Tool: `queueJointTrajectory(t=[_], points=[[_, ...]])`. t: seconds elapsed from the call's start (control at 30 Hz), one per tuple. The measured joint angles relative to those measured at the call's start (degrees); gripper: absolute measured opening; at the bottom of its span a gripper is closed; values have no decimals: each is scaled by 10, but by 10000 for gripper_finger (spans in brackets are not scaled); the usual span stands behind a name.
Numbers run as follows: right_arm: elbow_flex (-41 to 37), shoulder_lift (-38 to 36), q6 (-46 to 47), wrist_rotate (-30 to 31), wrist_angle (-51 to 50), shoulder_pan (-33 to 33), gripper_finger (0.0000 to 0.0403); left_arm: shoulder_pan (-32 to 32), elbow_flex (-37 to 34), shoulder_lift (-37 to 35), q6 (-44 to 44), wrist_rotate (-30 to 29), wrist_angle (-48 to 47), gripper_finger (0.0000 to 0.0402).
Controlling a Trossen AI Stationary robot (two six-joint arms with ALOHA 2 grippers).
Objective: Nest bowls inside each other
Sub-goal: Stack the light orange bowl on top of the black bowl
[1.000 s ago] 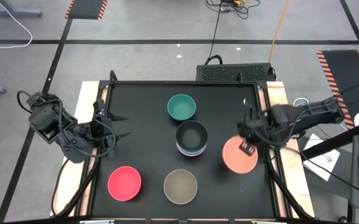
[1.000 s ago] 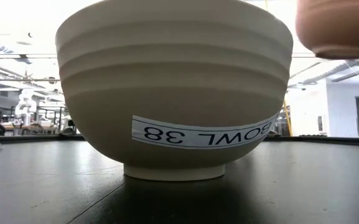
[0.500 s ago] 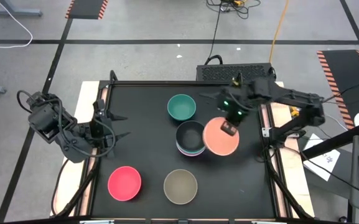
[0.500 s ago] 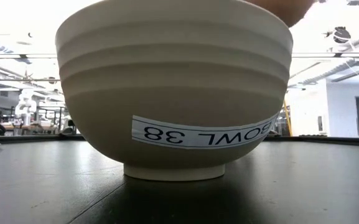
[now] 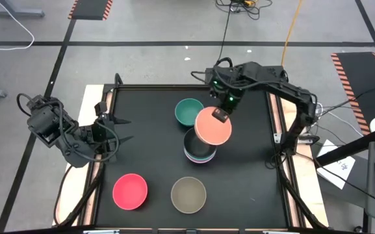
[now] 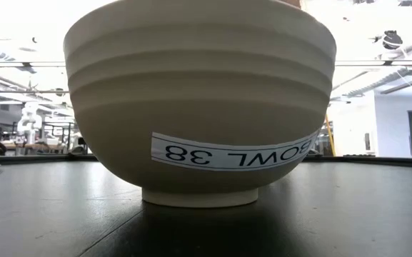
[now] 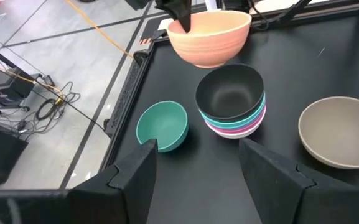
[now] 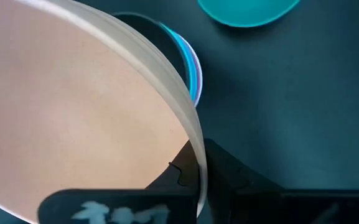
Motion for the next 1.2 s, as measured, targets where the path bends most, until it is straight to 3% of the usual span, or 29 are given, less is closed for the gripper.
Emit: queueJointTrajectory(t=[0.33, 0.73, 1.2], points=[[15, 46, 4, -53, -1, -10, 0, 0, 0, -5, 4, 0, -1, 228], [4, 50, 29, 5, -1, 12, 0, -1, 0, -7, 21, 0, 0, 228], [3, 114, 13, -26, 0, 15, 0, -1, 0, -7, 26, 0, 0, 228]])
